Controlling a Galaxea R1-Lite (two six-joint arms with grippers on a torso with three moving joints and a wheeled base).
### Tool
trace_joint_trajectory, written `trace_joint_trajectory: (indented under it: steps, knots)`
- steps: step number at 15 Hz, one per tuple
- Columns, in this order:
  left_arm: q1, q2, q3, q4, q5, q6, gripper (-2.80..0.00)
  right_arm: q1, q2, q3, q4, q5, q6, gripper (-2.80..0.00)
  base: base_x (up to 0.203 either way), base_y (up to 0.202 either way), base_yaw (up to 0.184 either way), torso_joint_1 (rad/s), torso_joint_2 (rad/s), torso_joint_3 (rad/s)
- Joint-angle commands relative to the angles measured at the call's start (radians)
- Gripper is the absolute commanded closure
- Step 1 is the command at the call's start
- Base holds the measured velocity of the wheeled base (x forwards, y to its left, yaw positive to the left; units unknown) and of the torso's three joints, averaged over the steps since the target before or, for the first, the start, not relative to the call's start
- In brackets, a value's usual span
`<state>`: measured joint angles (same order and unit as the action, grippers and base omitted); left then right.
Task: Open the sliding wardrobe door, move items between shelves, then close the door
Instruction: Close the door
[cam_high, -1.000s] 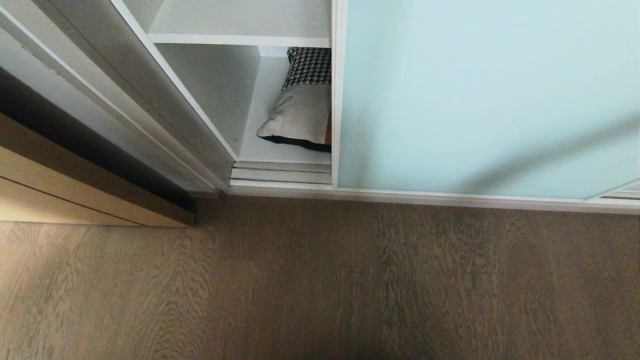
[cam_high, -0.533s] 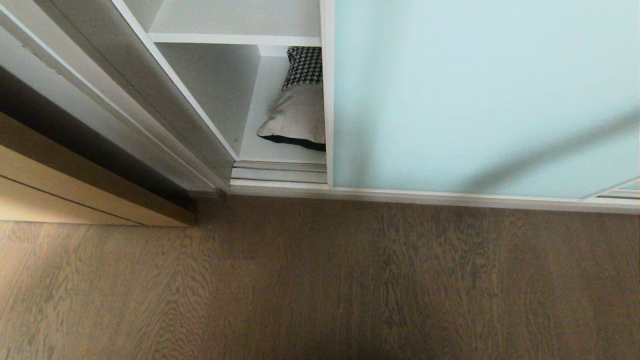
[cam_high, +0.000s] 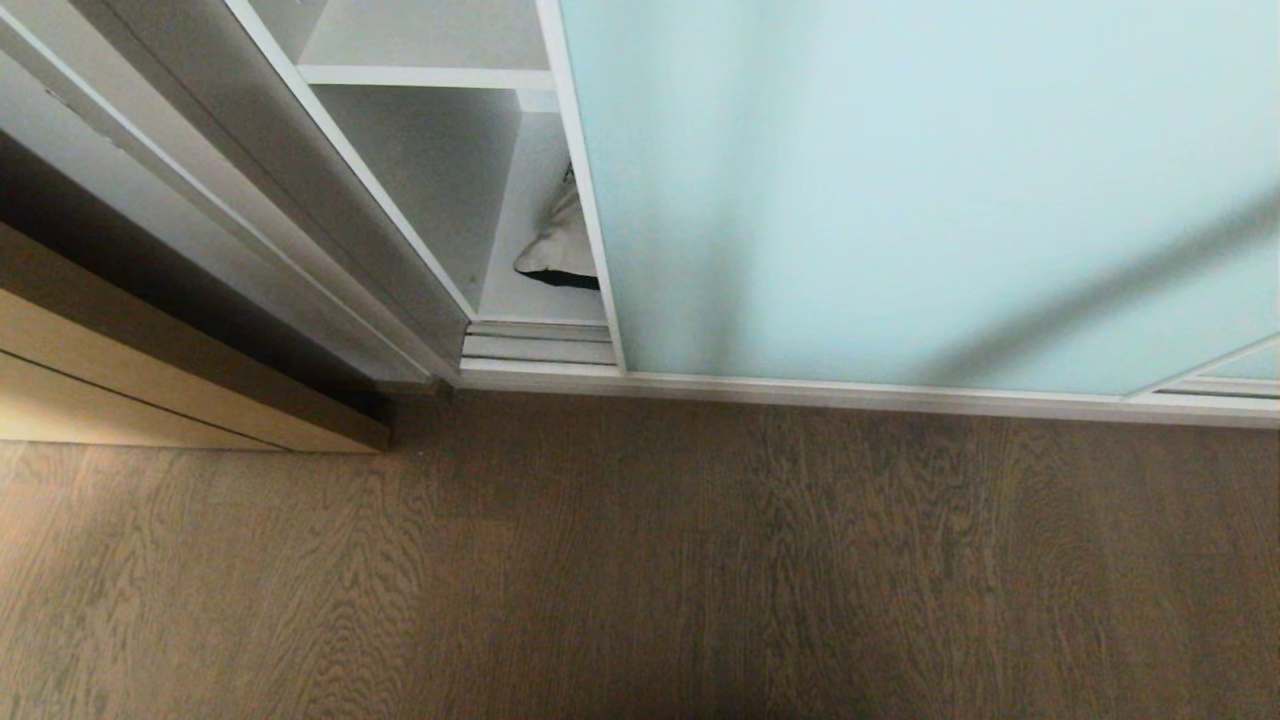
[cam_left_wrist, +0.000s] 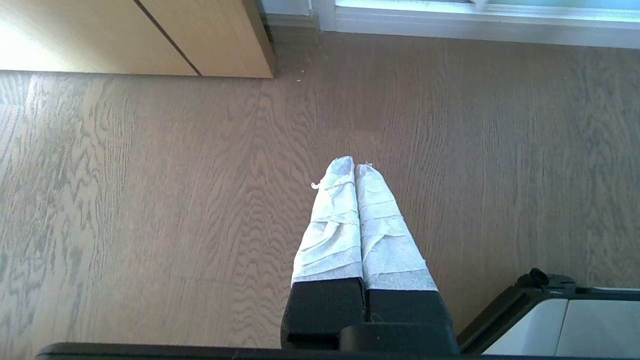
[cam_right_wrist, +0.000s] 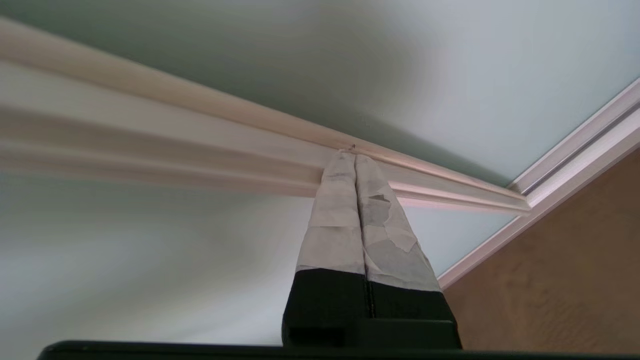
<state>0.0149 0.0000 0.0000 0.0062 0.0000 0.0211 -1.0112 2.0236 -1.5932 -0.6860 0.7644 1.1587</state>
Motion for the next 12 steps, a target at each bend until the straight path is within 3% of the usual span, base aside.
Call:
trace_joint_trajectory:
  steps: [1,12]
  knots:
    - [0.0,0.002,0.002,0.0,0.0,0.0,0.0,0.021,-0.085,0.066,-0.003,0.003,0.006,0.0,0.0,0.0,0.0,0.0,0.0,0.0]
    - [0.0,0.002,0.002,0.0,0.0,0.0,0.0,0.099,-0.314,0.346,-0.105,0.05,0.005,0.0,0.0,0.0,0.0,0.0,0.0,0.0]
